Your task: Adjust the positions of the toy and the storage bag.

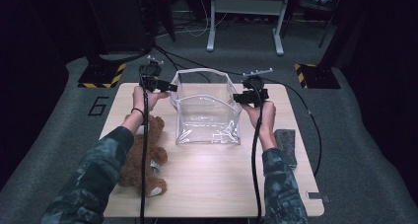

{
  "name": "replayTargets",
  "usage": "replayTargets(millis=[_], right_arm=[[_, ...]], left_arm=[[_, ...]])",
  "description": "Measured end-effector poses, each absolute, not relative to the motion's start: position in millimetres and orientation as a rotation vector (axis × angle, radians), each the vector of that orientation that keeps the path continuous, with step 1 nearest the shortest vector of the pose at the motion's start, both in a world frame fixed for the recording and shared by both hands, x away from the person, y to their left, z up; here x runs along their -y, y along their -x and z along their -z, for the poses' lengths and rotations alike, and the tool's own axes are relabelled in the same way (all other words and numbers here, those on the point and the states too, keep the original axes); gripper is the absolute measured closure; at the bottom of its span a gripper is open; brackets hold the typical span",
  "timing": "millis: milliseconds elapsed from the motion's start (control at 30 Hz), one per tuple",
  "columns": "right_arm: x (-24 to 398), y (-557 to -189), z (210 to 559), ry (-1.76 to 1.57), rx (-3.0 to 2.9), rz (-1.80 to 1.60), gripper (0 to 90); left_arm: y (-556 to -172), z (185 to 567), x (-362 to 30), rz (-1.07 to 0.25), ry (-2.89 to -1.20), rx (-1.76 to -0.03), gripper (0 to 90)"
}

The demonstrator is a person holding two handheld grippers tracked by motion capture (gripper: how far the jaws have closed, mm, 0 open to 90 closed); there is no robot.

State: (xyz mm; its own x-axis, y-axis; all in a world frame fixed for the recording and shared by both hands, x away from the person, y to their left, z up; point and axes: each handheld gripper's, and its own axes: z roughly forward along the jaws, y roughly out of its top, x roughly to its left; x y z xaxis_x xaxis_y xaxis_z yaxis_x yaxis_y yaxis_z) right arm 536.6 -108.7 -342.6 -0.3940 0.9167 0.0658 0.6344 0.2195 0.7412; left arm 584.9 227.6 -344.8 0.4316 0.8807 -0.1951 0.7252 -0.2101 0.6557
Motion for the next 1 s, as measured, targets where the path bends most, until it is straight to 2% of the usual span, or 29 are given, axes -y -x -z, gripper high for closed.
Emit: replayTargets(millis=[67, 100, 200, 233, 500, 833, 1000], right_arm=[[107.2, -542.5, 347.1, -1.456, -2.117, -0.974, 60.0], [107.5, -544.6, 349.6, -1.461, -2.124, -0.978, 66.4], [109.6, -544.9, 355.3, -1.476, -2.129, -0.965, 84.8], [111.6, -543.4, 356.1, -1.474, -2.119, -0.960, 86.1], [129.6, -527.3, 353.4, -1.509, -2.117, -0.971, 87.5], [143.2, -504.6, 350.7, -1.468, -2.127, -0.948, 87.5], [147.2, -493.3, 349.9, -1.459, -2.137, -0.939, 87.5]], left_arm=[[-585.1, 350.8, -223.3, -0.276, -2.022, -1.347, 60.0], [-584.8, 353.1, -222.2, -0.268, -2.033, -1.345, 66.3], [-583.0, 355.6, -223.6, -0.279, -2.046, -1.327, 75.6], [-582.5, 355.3, -225.2, -0.270, -2.053, -1.326, 76.8], [-575.6, 351.8, -238.2, -0.244, -2.080, -1.299, 79.6], [-552.2, 346.1, -241.9, -0.088, -2.060, -1.278, 79.4], [-538.4, 346.7, -237.6, -0.099, -2.103, -1.241, 79.3]])
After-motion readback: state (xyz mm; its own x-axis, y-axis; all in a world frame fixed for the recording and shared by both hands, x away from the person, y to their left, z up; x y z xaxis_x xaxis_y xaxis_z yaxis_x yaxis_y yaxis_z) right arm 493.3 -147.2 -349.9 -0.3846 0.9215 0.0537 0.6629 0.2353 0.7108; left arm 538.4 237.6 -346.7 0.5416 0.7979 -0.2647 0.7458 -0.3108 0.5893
